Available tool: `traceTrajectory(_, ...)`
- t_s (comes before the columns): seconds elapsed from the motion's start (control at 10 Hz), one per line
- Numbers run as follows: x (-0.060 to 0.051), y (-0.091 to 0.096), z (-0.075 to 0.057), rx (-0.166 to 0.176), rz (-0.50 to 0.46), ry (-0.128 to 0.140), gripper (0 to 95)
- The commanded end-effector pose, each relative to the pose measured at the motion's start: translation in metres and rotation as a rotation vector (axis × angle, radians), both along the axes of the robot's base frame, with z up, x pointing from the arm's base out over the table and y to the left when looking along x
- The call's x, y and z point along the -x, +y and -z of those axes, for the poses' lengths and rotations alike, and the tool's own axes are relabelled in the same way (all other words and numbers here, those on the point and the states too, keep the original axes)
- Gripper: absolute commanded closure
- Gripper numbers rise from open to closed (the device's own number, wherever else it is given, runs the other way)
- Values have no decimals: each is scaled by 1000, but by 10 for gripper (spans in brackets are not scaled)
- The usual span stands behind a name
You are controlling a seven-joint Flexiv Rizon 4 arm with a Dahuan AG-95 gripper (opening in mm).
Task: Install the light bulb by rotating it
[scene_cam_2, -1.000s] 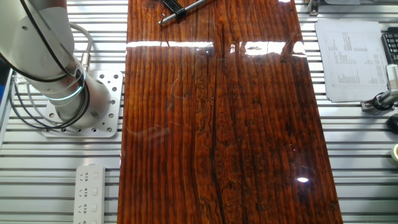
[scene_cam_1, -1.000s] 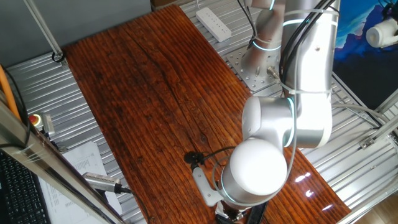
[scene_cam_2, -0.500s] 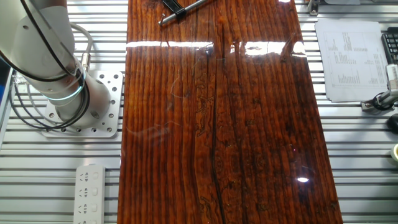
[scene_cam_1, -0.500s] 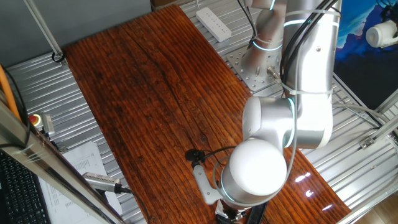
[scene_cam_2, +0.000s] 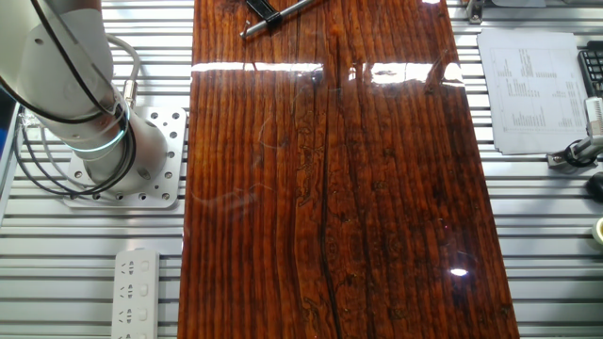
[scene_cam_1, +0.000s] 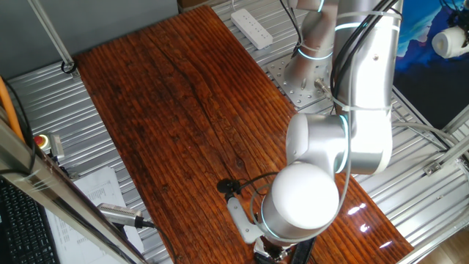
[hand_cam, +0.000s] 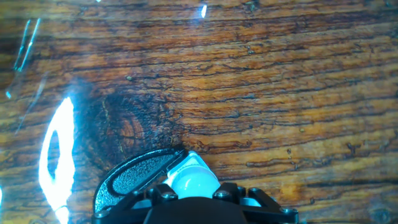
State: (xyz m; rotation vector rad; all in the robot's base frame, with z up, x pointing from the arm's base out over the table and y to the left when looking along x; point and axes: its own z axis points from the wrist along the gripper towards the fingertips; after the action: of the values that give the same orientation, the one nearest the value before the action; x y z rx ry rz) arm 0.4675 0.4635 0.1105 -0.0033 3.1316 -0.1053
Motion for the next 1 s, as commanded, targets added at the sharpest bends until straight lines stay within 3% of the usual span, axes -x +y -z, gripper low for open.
traceTrajectory(0.1,0,0,-2,-4,-36,1,190)
traceTrajectory(0.2,0,0,-5,0,-87,11,0)
traceTrajectory(0.3,-1,0,-9,8,-204,23,0)
traceTrajectory(0.4,-1,0,-11,13,-320,32,190)
traceTrajectory(0.7,-2,0,-18,-23,-838,45,190)
traceTrajectory(1.0,-2,0,-24,-85,-1113,31,190)
